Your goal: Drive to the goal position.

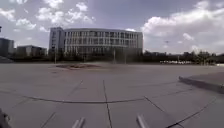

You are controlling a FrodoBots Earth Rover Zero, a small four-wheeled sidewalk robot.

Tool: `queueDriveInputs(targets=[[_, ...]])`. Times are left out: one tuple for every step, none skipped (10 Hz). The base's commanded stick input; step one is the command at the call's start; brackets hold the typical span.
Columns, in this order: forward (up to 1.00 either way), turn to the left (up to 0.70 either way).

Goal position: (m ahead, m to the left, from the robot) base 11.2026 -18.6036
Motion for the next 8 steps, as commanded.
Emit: queueDriveInputs(targets=[[0.7, 0.0], [0.7, 0.0], [0.7, 0.0], [0.7, 0.0], [0.7, 0.0], [0.7, 0.0], [0.7, 0.0], [0.7, 0.0]])
